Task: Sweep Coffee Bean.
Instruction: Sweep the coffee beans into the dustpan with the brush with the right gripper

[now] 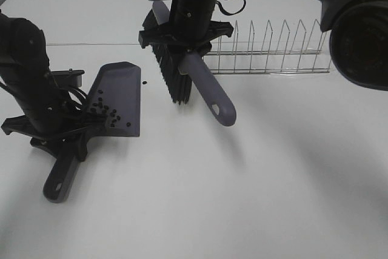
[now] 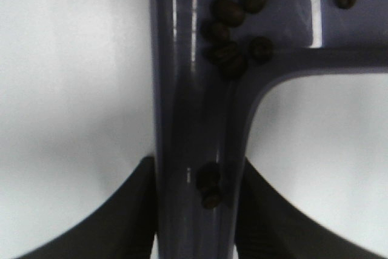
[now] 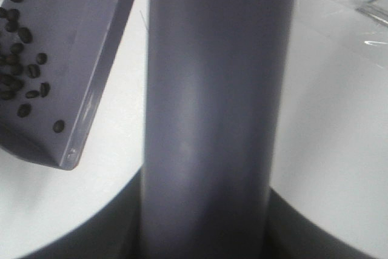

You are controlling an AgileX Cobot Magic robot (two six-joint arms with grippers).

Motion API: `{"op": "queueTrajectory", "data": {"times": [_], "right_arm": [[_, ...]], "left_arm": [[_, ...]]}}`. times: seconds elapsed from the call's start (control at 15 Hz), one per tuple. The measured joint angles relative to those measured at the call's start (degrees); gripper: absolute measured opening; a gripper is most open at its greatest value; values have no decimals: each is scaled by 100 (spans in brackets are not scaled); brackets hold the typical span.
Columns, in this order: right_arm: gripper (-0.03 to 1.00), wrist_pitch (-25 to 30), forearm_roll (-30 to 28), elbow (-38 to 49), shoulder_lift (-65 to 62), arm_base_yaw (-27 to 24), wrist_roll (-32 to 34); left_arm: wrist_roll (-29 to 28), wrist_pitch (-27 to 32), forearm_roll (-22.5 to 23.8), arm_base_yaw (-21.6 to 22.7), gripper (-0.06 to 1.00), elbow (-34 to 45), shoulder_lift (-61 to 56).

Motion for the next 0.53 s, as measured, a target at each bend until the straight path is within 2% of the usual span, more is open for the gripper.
{"op": "queueTrajectory", "data": {"times": [0.2, 0.33, 0.53], "right_arm": [[34, -6, -286, 0, 407, 0, 0], [34, -11, -699, -17, 493, 40, -11], [34, -29, -951, -97, 579, 355, -264]], "left_arm": [[6, 0, 0, 0, 35, 0, 0], [6, 0, 0, 0, 35, 0, 0], [6, 0, 0, 0, 35, 0, 0]]}}
